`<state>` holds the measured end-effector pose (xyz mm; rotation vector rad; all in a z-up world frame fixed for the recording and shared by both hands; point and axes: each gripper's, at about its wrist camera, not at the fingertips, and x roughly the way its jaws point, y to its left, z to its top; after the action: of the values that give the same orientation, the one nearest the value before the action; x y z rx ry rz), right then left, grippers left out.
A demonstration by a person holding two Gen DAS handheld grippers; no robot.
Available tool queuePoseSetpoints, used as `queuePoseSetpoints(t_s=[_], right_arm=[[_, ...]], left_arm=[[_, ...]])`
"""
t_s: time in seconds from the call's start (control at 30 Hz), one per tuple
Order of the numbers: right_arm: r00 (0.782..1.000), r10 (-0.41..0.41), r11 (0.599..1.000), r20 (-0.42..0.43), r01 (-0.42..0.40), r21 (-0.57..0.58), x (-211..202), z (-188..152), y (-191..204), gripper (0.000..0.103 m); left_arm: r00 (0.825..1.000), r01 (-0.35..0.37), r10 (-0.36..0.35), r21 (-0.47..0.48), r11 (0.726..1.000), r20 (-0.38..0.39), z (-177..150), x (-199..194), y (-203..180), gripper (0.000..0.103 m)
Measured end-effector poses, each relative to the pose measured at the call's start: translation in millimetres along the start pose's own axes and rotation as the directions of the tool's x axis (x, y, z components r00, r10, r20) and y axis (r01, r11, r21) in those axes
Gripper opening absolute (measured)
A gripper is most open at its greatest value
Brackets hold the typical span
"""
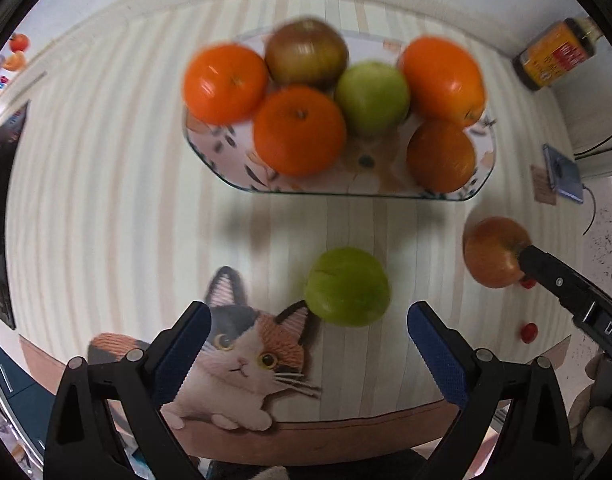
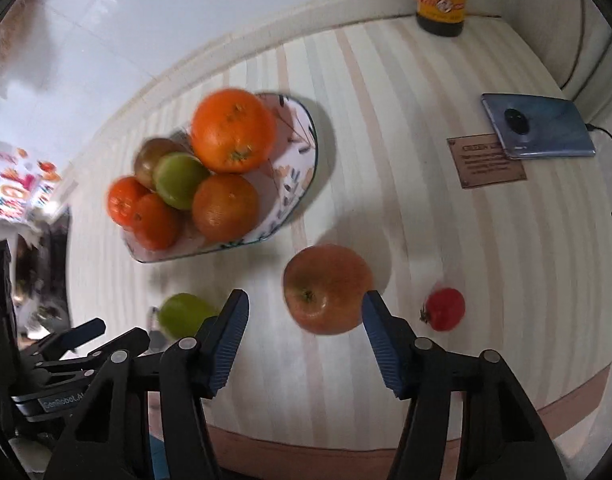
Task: Organize fruits
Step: 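Grasp the green apple with the left tool while the right tool grasps the red apple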
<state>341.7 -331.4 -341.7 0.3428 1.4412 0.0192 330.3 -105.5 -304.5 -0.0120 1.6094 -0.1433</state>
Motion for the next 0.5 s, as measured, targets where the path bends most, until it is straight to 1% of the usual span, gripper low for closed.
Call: queuePoseSetpoints(t_s=[0.03, 0.13, 0.23, 0.3, 0.33, 0.37, 0.4, 0.47, 0.5], right_arm=[[1.000, -0.014, 1.000, -0.020, 0.014, -0.004, 7.8, 1.9, 1.2, 0.067], [0.997, -0.052, 0.999, -0.057, 0.051, -0.017, 27.0, 4.6, 3.3, 0.069], [0.994, -0.080, 0.996, -0.068, 0.078, -0.030, 39.7, 7.9, 4.6, 0.071], [0.994, -0.080, 0.996, -0.078, 0.077, -0.038, 46.7, 9.1, 5.5, 0.071], [0.993, -0.082, 0.996, -0.088, 0.079, -0.041, 52.4, 8.8, 4.8, 0.070], [0.992, -0.081, 0.996, -0.093, 0.077, -0.046, 56.2, 8.4, 5.5, 0.068], [0.993, -0.086, 0.995, -0.084, 0.082, -0.050, 57.1, 7.4, 5.5, 0.068], [0.994, -0.080, 0.996, -0.076, 0.076, -0.056, 58.8, 5.1, 7.8, 0.068], [0.994, -0.065, 0.996, -0.084, 0.060, -0.061, 60.6, 2.2, 10.3, 0.068]], left_arm=[[1.000, 0.006, -0.006, 0.002, 1.000, -0.014, 1.7, 6.0, -2.4, 0.101], [0.998, 0.017, -0.016, 0.016, 1.000, -0.061, 5.5, 27.3, -11.4, 0.101], [0.996, 0.031, -0.029, 0.021, 0.999, -0.085, 7.5, 42.3, -15.9, 0.100], [0.997, 0.038, -0.036, 0.022, 0.999, -0.072, 7.2, 45.8, -17.3, 0.085], [0.996, 0.050, -0.049, 0.025, 0.998, -0.068, 6.4, 46.8, -18.2, 0.070], [0.995, 0.072, -0.070, 0.022, 0.997, -0.068, 6.0, 47.3, -18.9, 0.060], [0.995, 0.085, -0.084, 0.014, 0.996, -0.062, 4.9, 46.1, -19.9, 0.060], [0.998, 0.041, -0.040, 0.034, 0.999, -0.040, 3.2, 43.4, -23.9, 0.060], [0.999, 0.042, -0.041, 0.039, 0.998, -0.030, 1.4, 41.6, -24.1, 0.060]])
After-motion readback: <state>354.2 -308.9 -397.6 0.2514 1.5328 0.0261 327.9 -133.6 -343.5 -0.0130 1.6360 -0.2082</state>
